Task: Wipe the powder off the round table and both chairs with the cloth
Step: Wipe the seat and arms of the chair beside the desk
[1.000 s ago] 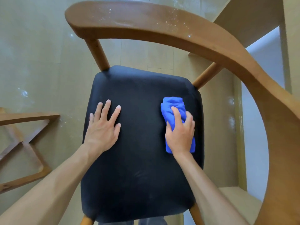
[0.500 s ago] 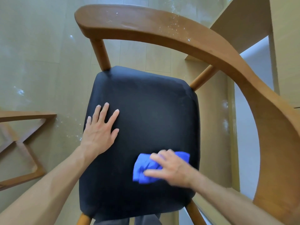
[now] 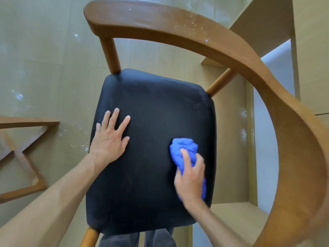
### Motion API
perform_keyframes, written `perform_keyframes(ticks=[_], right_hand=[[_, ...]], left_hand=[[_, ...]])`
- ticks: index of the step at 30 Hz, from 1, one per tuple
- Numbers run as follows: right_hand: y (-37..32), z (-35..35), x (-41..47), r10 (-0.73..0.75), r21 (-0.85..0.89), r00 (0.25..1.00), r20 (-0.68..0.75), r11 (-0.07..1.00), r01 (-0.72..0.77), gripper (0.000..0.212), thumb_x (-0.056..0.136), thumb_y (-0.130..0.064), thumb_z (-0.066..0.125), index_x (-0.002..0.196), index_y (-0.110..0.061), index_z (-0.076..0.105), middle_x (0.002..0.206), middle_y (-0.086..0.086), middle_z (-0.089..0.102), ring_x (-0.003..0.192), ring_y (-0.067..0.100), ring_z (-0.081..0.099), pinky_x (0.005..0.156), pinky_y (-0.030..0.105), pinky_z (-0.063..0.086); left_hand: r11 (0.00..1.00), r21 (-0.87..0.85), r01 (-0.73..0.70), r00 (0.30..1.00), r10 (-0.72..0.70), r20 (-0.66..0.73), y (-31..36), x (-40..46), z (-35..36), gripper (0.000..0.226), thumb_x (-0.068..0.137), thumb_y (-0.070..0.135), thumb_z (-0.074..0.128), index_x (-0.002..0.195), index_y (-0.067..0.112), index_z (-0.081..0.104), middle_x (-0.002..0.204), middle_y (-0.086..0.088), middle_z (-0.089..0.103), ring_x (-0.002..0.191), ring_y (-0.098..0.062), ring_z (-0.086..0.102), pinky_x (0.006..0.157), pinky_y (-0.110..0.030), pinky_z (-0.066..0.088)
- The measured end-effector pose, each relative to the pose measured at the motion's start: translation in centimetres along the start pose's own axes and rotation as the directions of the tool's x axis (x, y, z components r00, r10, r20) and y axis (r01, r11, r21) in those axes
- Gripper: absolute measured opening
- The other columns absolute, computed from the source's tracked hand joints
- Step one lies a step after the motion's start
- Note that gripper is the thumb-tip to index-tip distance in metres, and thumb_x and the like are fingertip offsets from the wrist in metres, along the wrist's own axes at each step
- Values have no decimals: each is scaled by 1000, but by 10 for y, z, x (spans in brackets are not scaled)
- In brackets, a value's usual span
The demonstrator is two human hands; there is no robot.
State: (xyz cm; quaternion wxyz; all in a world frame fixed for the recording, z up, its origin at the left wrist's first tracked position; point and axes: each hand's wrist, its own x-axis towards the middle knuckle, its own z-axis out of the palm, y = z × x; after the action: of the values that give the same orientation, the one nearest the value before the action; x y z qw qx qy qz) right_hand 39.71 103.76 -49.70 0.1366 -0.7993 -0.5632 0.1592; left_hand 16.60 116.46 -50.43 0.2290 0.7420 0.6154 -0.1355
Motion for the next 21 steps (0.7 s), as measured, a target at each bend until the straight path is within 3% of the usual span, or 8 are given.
perform_keyframes(ticks=[3, 7, 10, 11, 14, 16, 18, 21], right_hand=[[-37, 16, -70, -271, 17, 930, 249, 961, 275, 61, 58, -8, 62, 115, -28, 63, 115, 19, 55, 72, 33, 56, 61, 34, 48], [-43, 26, -95, -654, 71, 653, 382, 726, 684, 36, 84, -9, 40, 98, -38, 56, 101, 7, 44, 63, 22, 40, 58, 31, 40], [-24, 14, -44, -751, 111, 456, 478, 566, 817, 44, 82, -3, 38, 109, -34, 55, 106, 9, 47, 70, 23, 37, 62, 33, 34], [-18, 4, -14, -748, 118, 455, 482, 571, 813, 46, 78, -4, 45, 111, -34, 56, 107, 9, 50, 71, 23, 40, 63, 32, 34], [14, -22, 86, -515, 14, 803, 301, 844, 536, 19, 81, -29, 66, 97, -37, 64, 95, -3, 59, 75, 23, 54, 66, 35, 46], [37, -38, 140, -276, -80, 950, 147, 954, 289, 30, 82, -16, 66, 109, -30, 68, 107, 8, 58, 90, 34, 56, 79, 45, 49], [59, -50, 182, 54, -85, 998, 18, 995, -53, 48, 84, -6, 57, 128, -26, 58, 126, 17, 46, 106, 38, 52, 92, 41, 44], [52, -39, 212, 436, -66, 898, -61, 896, -440, 45, 88, -12, 46, 130, -29, 50, 131, 11, 39, 109, 35, 54, 92, 36, 44]], left_hand=[[1000, 4, 7, 1000, -7, 8, 0, 0, -1, 68, 97, 43, 42, 154, 30, 6, 160, -5, -13, 146, -29, -11, 116, -50, 19], [1000, 5, 9, 1000, -9, 3, 3, -2, -2, 68, 97, 43, 43, 154, 30, 8, 161, -6, -10, 147, -29, -9, 115, -50, 20], [1000, -23, 3, 1000, -3, -21, 1, -4, -2, 67, 96, 42, 47, 153, 29, 14, 161, -6, -5, 147, -29, -5, 115, -50, 21], [999, -37, -1, 1000, 0, -26, 0, -4, -2, 67, 95, 41, 48, 153, 29, 16, 161, -5, -3, 148, -28, -5, 114, -50, 22], [999, -41, -10, 999, 8, -43, -3, -3, 0, 67, 95, 42, 49, 153, 29, 17, 161, -5, -1, 148, -28, -4, 114, -51, 23], [998, -53, -16, 998, 12, -66, -2, -3, 2, 67, 94, 41, 51, 152, 29, 20, 161, -5, 3, 148, -29, -1, 113, -52, 25], [997, -73, -21, 997, 16, -76, 0, -3, 3, 67, 93, 40, 54, 152, 28, 23, 161, -6, 4, 148, -29, 0, 113, -52, 26], [995, -93, -27, 996, 19, -85, 3, -3, 3, 66, 92, 37, 57, 151, 27, 27, 161, -6, 7, 148, -30, 3, 112, -53, 28]])
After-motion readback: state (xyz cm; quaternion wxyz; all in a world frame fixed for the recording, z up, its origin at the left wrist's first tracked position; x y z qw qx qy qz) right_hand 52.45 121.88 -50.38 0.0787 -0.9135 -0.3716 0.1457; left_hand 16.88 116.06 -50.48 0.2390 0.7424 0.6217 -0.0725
